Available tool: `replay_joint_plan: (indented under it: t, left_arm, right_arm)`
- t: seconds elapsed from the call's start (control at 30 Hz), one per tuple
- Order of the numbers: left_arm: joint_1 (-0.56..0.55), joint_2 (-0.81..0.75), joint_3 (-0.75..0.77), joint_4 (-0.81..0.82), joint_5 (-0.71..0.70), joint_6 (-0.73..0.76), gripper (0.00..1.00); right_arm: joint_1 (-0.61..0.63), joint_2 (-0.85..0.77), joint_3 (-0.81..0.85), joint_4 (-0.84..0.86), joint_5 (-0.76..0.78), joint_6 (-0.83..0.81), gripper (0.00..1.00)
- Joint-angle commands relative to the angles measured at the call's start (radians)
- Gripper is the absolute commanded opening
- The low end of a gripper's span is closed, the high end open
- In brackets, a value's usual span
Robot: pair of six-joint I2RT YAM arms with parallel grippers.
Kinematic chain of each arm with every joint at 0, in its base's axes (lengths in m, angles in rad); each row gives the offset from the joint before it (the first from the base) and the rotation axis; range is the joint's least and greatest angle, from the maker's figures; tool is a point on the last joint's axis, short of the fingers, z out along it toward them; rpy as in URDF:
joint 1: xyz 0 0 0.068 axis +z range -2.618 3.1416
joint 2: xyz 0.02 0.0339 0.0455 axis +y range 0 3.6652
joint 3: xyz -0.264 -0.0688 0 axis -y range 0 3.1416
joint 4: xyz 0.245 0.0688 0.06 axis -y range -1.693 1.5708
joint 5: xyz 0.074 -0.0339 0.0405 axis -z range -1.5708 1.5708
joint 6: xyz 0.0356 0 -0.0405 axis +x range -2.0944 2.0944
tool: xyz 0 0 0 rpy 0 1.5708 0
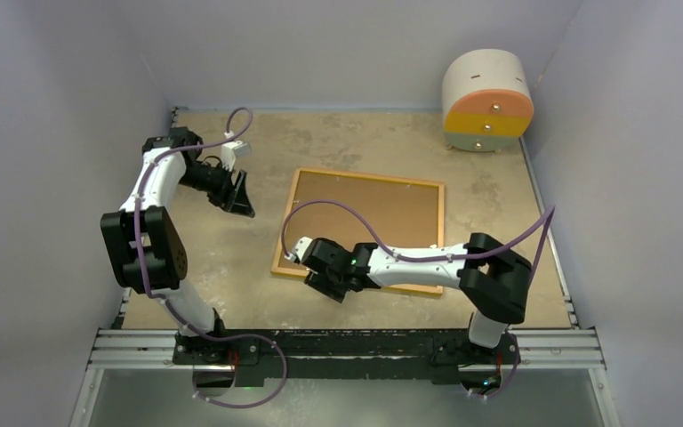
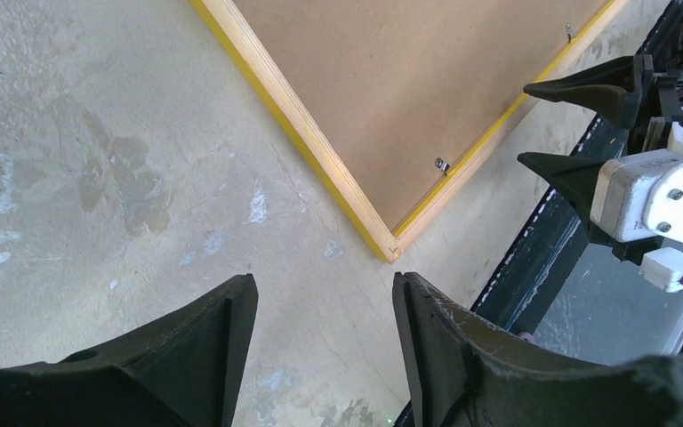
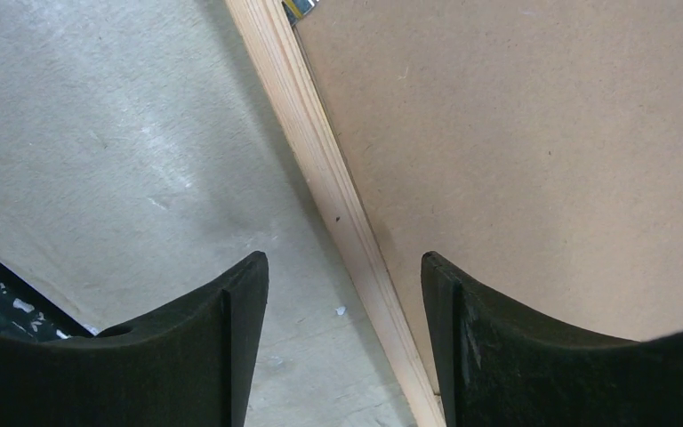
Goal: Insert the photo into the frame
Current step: Turn over the photo frame at the center of the board.
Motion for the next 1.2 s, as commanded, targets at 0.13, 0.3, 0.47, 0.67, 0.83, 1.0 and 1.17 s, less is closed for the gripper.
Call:
replay_joint_plan:
  t: [0.13,0.3,0.47,0.67,0.83,1.0,1.17]
  left_arm:
    - [0.000,-0.038,-0.006,0.025,0.018,-0.008,0.61]
    - [0.002,-0.033,0.015,0.032,0.023,-0.023,0.61]
    - [0.002,-0.029,0.019,0.034,0.027,-0.028,0.60]
    - [0.013,-0.027,0.056,0.037,0.059,-0.048,0.61]
    - [0.029,-0.052,0.136,0.034,0.098,-0.023,0.70]
    - [0.055,-0.155,0.092,0.048,0.145,0.223,0.77]
    - [0.108,-0.213,0.024,-0.130,0.247,0.701,0.81]
  right_arm:
    - [-0.001,0.024,-0.017,0.034,-0.006,-0.022,0.59]
    - [-0.002,0.032,-0.024,0.042,-0.020,-0.021,0.50]
    - [-0.001,0.060,-0.019,0.049,-0.011,-0.050,0.45]
    - [-0.002,0.074,0.028,0.058,-0.010,-0.042,0.15]
    - [-0.020,0.071,0.155,0.049,-0.002,-0.041,0.00]
    - [-0.108,0.052,0.300,0.043,-0.106,0.041,0.00]
    - [-0.186,0.020,0.396,0.072,-0.250,0.115,0.00]
